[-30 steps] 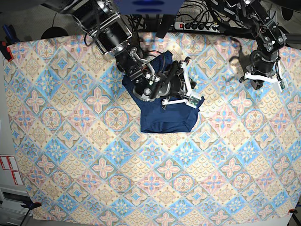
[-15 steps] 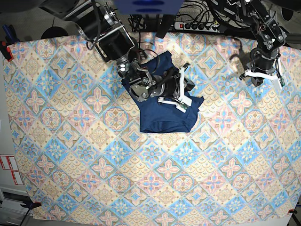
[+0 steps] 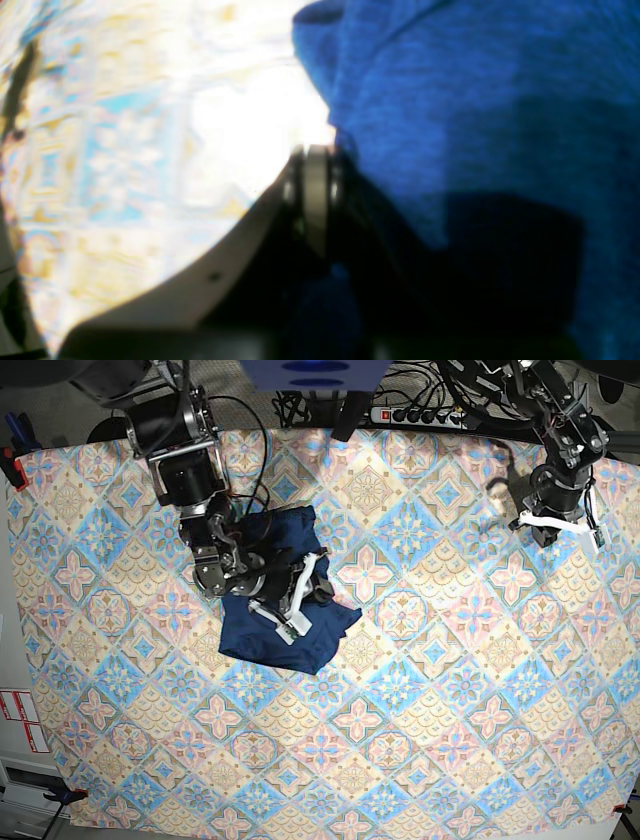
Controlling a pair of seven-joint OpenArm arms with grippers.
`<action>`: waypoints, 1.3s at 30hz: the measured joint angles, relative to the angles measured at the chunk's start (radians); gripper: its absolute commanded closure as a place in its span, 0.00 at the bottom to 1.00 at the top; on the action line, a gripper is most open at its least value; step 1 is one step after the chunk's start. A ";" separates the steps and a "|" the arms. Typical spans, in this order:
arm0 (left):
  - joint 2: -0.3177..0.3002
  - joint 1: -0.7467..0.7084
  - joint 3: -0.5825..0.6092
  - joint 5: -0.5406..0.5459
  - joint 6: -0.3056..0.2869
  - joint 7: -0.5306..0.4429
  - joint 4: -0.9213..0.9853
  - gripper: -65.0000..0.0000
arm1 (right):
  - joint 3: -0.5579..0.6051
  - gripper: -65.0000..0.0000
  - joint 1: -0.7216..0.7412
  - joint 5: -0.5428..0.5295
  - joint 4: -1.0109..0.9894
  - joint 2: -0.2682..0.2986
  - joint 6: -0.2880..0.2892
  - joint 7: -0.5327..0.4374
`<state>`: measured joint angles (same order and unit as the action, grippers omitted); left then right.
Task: Fold the T-shirt properly
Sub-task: 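Carry the bundle with the right gripper toward the cloth's corner and release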
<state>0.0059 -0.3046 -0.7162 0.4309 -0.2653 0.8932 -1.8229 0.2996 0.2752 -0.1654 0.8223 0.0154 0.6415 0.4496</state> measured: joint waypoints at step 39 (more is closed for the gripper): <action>-0.005 -0.126 0.002 0.120 0.000 0.107 -0.060 1.00 | -0.263 1.00 -0.469 0.026 0.924 0.184 -0.024 0.349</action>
<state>0.0013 -0.4305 -0.7143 0.5507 -0.2653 1.0000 -1.8824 0.0368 -0.1940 -0.1390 1.7458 0.1997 0.6174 0.7990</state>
